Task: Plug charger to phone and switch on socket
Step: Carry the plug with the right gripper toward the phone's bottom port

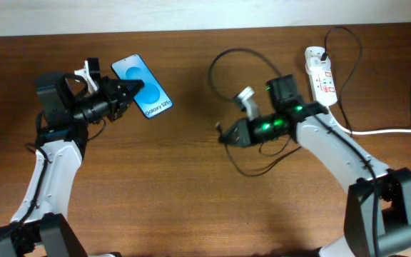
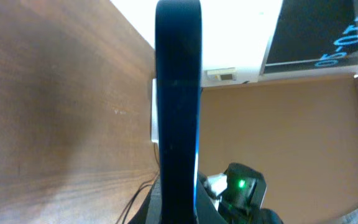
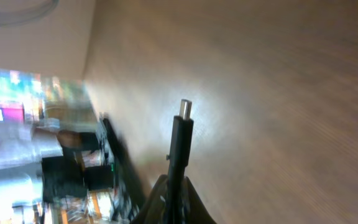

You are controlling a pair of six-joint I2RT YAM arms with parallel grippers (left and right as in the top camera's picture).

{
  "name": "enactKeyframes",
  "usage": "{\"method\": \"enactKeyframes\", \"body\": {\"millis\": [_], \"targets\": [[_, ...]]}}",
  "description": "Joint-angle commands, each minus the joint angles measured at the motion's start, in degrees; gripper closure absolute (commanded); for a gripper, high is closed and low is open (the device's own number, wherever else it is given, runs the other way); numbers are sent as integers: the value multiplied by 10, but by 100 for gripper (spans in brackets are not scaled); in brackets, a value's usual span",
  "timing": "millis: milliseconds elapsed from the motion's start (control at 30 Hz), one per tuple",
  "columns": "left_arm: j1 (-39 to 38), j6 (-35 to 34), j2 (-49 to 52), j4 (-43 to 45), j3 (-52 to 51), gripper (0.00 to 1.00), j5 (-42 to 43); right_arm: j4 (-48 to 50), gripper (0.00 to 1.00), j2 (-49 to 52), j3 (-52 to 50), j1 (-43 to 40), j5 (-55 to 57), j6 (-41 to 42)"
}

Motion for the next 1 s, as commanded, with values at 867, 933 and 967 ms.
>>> {"method": "enactKeyframes", "body": {"millis": [867,933,967], "targets": [[-1,150,-3,-124,10,100,106,127,96,-130,-25,150,-91,138],[-1,147,-3,-123,10,100,108,179,96,-118,-51,146,-92,184],[-1,147,-3,-123,10,100,110,195,96,-108,-62,144,-92,198]]}}
